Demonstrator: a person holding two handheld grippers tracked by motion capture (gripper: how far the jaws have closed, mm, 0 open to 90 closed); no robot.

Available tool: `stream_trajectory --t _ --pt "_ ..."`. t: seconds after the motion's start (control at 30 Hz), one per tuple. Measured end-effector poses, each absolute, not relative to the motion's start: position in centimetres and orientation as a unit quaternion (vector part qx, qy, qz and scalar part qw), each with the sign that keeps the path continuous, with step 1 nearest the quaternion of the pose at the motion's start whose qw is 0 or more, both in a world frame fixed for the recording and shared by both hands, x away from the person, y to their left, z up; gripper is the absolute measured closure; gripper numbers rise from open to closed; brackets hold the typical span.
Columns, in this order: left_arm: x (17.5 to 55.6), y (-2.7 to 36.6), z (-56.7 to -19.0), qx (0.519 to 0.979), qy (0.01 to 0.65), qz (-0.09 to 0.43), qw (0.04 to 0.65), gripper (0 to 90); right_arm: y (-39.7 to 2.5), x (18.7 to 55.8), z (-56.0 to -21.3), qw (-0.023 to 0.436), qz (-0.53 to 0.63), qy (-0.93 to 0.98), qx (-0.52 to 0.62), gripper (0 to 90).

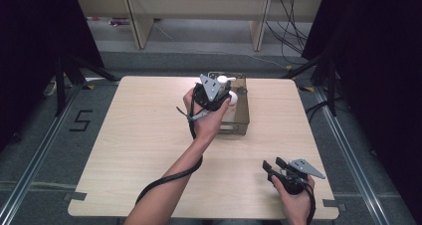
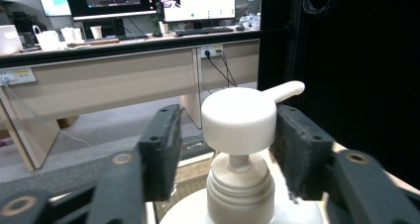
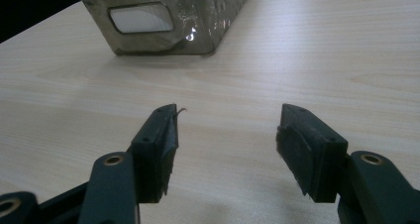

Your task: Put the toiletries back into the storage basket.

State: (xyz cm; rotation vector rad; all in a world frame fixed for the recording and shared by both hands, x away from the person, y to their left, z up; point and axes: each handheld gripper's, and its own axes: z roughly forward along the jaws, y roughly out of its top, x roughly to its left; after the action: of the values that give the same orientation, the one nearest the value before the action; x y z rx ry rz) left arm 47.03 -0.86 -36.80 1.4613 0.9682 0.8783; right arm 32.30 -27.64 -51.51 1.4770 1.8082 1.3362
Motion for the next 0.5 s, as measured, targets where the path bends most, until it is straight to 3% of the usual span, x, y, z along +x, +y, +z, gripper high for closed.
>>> stream_trajectory --t 0.07,0.27,0.5 --pt "47.0 -0.5 -36.7 0.626 0.405 0.371 0.553 40.1 -27.3 32.1 -51.5 0.208 0.487 0.645 0.550 41.6" --pt "46.3 -0.1 -37.0 0.642 0.406 0.336 0.556 33.0 -27.6 32.3 -51.5 0.224 0.486 0.653 0.536 41.5" --pt "45.3 1.3 -37.3 0.652 0.396 0.319 0.562 31.7 -27.7 32.2 -51.5 0.223 0.485 0.653 0.538 41.5"
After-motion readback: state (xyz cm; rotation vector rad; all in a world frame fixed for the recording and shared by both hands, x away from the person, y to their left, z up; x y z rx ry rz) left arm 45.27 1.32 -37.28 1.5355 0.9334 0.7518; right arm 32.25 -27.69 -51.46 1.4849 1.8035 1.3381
